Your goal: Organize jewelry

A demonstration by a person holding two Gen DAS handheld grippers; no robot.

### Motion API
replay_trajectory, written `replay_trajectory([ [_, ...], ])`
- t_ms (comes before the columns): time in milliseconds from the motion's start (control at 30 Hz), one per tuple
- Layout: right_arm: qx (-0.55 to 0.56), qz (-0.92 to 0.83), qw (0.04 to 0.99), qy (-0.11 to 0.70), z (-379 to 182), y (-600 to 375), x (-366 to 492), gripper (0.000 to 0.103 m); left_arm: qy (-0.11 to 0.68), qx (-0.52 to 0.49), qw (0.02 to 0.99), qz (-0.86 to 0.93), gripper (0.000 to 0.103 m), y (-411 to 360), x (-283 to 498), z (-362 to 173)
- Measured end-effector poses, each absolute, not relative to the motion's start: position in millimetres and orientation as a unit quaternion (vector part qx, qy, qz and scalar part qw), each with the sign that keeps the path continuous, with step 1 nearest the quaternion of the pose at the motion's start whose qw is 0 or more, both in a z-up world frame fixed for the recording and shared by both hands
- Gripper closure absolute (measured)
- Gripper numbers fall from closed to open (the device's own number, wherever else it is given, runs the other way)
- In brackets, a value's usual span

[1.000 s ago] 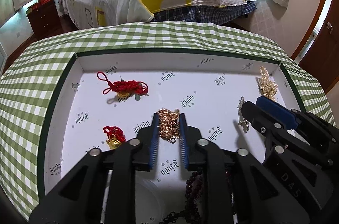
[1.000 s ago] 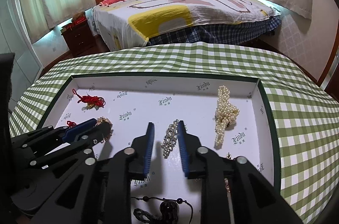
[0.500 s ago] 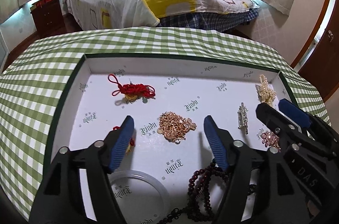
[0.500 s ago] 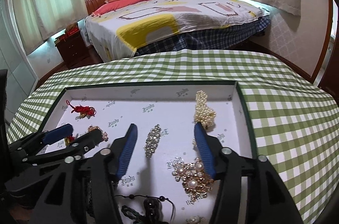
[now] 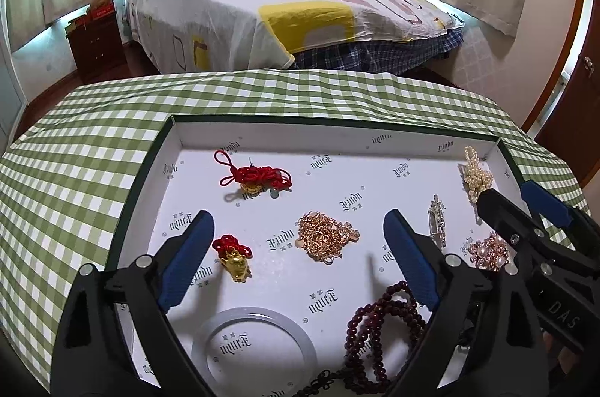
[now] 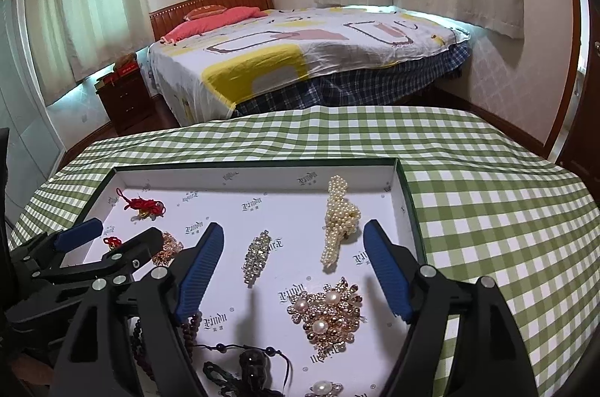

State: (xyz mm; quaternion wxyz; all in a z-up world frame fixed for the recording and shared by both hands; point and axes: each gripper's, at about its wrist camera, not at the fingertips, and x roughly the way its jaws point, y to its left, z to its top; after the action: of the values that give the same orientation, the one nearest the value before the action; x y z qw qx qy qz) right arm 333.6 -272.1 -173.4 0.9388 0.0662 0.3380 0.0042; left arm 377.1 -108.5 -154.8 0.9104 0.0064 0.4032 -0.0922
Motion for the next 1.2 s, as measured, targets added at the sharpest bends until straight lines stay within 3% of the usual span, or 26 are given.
replay_trajectory([
  [300,0.048,-0.01,0.945,0.322,-172,-271,327,0.02,0.38,0.033,0.922,-0.07,0.009,-108,367,-150],
  [733,0.051,-0.026,0.944,0.325,-172,-274,317,0.019,0.364,0.028,0.929,-0.065,0.008,-98,358,-142],
  [1200,0.043,-0.021,0.96,0.274,-103,-257,249,0.019,0.301,0.037,0.951,-0.059,0.007,-82,273,-65],
])
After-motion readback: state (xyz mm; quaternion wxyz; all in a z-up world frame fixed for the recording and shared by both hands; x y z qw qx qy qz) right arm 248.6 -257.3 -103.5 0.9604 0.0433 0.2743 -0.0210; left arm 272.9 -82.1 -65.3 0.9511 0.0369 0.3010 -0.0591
